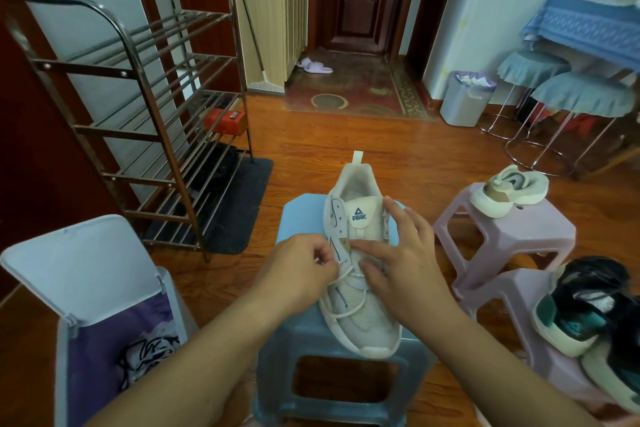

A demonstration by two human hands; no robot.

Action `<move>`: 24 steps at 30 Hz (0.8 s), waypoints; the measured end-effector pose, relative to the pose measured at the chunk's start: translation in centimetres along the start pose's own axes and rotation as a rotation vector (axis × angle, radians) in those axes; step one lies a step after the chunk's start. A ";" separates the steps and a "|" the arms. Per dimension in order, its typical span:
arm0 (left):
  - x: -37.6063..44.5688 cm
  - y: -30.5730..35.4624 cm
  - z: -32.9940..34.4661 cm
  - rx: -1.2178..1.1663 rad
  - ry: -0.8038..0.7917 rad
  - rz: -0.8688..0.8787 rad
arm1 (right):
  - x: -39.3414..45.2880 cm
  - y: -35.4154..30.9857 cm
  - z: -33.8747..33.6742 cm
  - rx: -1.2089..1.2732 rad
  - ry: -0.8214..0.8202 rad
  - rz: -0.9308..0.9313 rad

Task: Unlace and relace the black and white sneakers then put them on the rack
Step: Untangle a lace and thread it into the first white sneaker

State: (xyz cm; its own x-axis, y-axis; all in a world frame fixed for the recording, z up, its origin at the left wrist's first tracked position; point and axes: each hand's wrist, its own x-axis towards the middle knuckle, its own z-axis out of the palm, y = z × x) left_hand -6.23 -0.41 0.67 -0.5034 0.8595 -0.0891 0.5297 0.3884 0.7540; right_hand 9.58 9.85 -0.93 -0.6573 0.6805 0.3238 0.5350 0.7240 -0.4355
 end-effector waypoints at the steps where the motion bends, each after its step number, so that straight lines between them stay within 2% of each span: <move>1: 0.0 0.0 0.0 -0.002 0.003 -0.004 | 0.0 0.0 0.0 0.003 -0.008 0.005; 9: -0.1 0.3 0.1 -0.066 0.018 -0.066 | 0.5 -0.7 -0.1 0.035 -0.051 0.023; 14: -0.2 0.9 0.6 0.041 0.059 -0.002 | 0.7 -1.1 0.5 0.058 -0.017 0.019; 20: 0.6 0.0 0.6 -0.197 -0.027 -0.016 | 0.7 -1.2 0.5 0.058 -0.060 0.029; 22: 0.4 -0.2 0.6 -0.211 -0.005 0.044 | 0.7 -1.3 0.4 0.080 -0.059 0.024; 24: 0.3 -0.3 0.2 -0.097 0.015 0.185 | 0.8 -1.3 0.7 0.092 -0.034 0.008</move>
State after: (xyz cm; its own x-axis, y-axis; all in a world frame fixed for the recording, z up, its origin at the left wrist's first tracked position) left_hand -6.42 -0.18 0.22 -0.4142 0.9078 0.0657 0.5462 0.1902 0.8158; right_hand 7.94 9.38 -0.68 -0.6721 0.6806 0.2917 0.4899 0.7041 -0.5140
